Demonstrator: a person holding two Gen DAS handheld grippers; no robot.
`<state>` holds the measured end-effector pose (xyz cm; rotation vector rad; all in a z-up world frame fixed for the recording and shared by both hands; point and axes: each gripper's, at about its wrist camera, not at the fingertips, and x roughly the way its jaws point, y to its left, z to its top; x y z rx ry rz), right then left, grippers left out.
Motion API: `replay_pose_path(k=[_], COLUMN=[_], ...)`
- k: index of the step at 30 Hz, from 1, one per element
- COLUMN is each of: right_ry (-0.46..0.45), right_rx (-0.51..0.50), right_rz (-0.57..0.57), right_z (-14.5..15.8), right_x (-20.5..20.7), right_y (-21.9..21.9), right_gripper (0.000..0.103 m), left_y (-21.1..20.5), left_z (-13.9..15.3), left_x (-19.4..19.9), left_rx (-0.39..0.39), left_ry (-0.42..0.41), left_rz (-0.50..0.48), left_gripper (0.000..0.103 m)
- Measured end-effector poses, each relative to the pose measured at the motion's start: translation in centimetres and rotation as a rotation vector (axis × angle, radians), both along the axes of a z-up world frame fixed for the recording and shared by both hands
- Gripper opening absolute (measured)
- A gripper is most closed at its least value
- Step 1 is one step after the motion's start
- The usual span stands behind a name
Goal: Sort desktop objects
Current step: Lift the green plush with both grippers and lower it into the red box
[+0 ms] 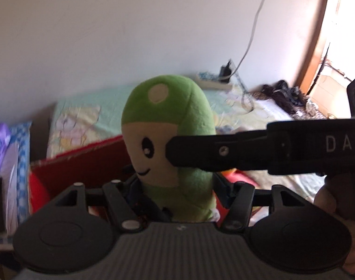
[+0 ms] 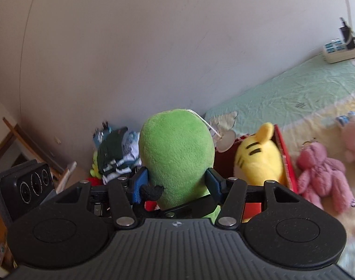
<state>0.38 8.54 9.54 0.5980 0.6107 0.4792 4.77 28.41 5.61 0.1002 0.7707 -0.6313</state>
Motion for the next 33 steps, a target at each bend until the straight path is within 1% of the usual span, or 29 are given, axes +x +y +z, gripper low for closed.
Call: replay_pose_path(k=[4, 8, 10, 13, 17, 20, 23, 26, 30, 33], right_ry=[0.071, 0.161, 0.206, 0.249, 0.268, 0.282, 0.307, 0.324, 0.357, 0.353], right_rx=[-0.058, -0.06, -0.064, -0.081, -0.122, -0.128, -0.145, -0.173, -0.164, -0.175], right_rz=[0.042, 0.065, 0.071, 0.083, 0.113, 0.12, 0.131, 0.14, 0.133, 0.144], right_z=[-2.0, -4.4, -5.3, -6.1, -6.6, -6.9, -6.9, -7.0, -7.7, -7.6], right_x=[2.5, 4.2, 4.9, 5.7, 6.3, 6.7, 6.9, 7.2, 7.6, 7.3], right_y=[2.5, 3.7, 4.2, 5.0, 6.4, 6.6, 6.6, 7.1, 7.4, 7.5], right_gripper=[0.056, 0.056, 0.055, 0.055, 0.055, 0.055, 0.055, 0.055, 0.055, 0.055], left_y=[0.9, 1.9, 2.0, 2.1, 2.7, 3.2, 3.5, 3.8, 4.3, 4.4], left_z=[-2.7, -4.8, -5.6, -6.2, -6.6, -6.6, -6.6, -6.7, -6.5, -6.5], left_x=[1.4, 2.7, 3.3, 3.7, 3.6, 3.1, 2.9, 3.2, 3.4, 3.3], left_rx=[0.037, 0.06, 0.084, 0.114, 0.105, 0.09, 0.079, 0.084, 0.075, 0.065], left_ry=[0.089, 0.173, 0.198, 0.213, 0.245, 0.256, 0.264, 0.283, 0.298, 0.297], left_rz=[0.045, 0.068, 0.08, 0.101, 0.111, 0.117, 0.122, 0.142, 0.143, 0.136], left_gripper=[0.062, 0.064, 0.067, 0.072, 0.077, 0.08, 0.08, 0.08, 0.08, 0.08])
